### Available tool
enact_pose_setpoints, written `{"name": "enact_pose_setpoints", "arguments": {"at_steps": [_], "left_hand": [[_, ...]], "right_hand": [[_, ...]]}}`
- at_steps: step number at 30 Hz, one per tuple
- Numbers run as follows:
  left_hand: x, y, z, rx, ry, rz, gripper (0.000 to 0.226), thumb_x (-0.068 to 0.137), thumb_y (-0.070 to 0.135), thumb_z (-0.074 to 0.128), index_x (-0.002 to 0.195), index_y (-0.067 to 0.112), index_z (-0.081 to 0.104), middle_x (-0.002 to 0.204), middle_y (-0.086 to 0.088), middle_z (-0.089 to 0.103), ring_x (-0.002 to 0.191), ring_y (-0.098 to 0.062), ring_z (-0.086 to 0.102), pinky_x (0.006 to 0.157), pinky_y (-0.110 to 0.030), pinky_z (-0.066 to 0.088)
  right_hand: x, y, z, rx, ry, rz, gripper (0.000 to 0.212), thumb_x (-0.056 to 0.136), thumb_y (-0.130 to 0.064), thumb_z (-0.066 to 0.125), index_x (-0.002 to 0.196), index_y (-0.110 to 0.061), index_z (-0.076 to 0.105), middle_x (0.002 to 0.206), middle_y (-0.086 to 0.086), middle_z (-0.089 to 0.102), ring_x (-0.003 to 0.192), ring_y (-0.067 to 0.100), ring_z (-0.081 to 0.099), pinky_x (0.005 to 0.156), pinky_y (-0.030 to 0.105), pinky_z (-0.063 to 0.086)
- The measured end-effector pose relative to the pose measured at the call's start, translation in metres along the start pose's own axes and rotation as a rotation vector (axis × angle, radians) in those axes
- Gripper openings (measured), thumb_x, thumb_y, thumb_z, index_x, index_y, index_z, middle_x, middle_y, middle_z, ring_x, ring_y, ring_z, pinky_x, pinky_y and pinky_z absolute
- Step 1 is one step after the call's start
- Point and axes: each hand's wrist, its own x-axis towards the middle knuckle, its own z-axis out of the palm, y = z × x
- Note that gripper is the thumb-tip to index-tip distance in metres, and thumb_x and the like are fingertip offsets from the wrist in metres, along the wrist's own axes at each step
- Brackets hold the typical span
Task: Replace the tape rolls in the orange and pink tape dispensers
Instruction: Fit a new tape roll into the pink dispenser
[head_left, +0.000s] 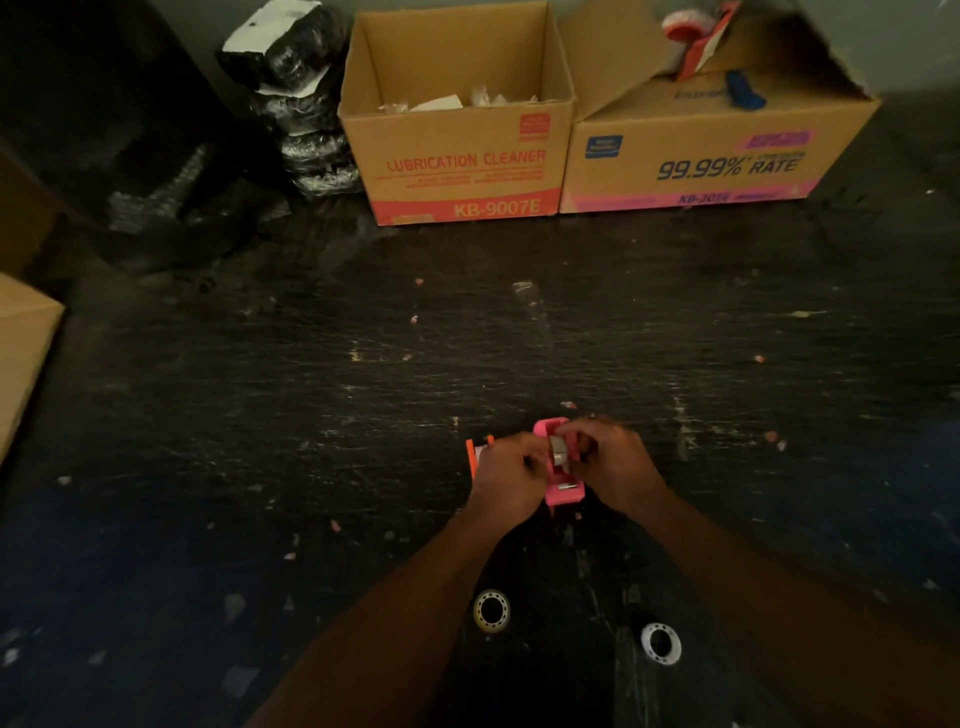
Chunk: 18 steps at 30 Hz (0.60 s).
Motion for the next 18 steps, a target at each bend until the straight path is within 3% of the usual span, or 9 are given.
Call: {"name": "enact_pose_setpoints", "arguments": {"at_steps": [3,7,10,13,18], "left_hand": [[0.001,0.001,0.001,0.015,-0.018,0.016,0.038,0.089,0.003,0.060,0.119,0.023,0.070,0.106,0.001,0.077,0.096,-0.011,0.071,0.090,-0.032,0.059],[0.003,0.006,0.001,0.021,-0.059,0.057,0.038,0.090,0.000,0.058,0.117,0.022,0.073,0.107,0.001,0.078,0.097,-0.011,0.071,0.091,-0.029,0.057],[0.004,0.005,0.000,0.012,-0.067,0.046,0.040,0.089,0.000,0.060,0.116,0.025,0.074,0.108,0.002,0.078,0.098,-0.010,0.071,0.092,-0.029,0.058],[0.004,0.001,0.002,-0.021,-0.051,0.023,0.040,0.086,0.000,0.064,0.115,0.026,0.075,0.106,0.002,0.079,0.098,-0.014,0.073,0.092,-0.037,0.059],[0.004,-0.001,0.003,-0.069,-0.033,0.013,0.046,0.085,-0.004,0.066,0.120,0.026,0.072,0.111,0.002,0.078,0.101,-0.013,0.073,0.095,-0.036,0.058]], "right_hand": [[-0.001,0.000,0.000,0.010,0.002,-0.006,0.038,0.074,-0.017,0.080,0.110,-0.023,0.074,0.108,0.005,0.071,0.097,0.021,0.066,0.090,0.039,0.053],[-0.004,-0.004,0.001,0.016,0.006,0.014,0.035,0.077,-0.016,0.079,0.111,-0.022,0.072,0.110,0.002,0.070,0.100,0.017,0.064,0.091,0.034,0.052],[-0.015,-0.006,0.007,0.211,0.097,0.147,0.033,0.072,-0.017,0.083,0.101,-0.025,0.069,0.096,-0.008,0.069,0.087,0.008,0.065,0.078,0.027,0.052],[-0.028,-0.011,0.016,0.340,0.190,0.327,0.009,0.082,-0.020,0.075,0.089,-0.018,0.071,0.083,-0.005,0.072,0.080,0.013,0.070,0.065,0.024,0.051],[-0.023,-0.022,0.032,0.578,0.223,0.652,0.042,0.082,-0.053,0.069,0.079,-0.013,0.077,0.080,0.007,0.077,0.080,0.024,0.072,0.081,0.042,0.058]]}}
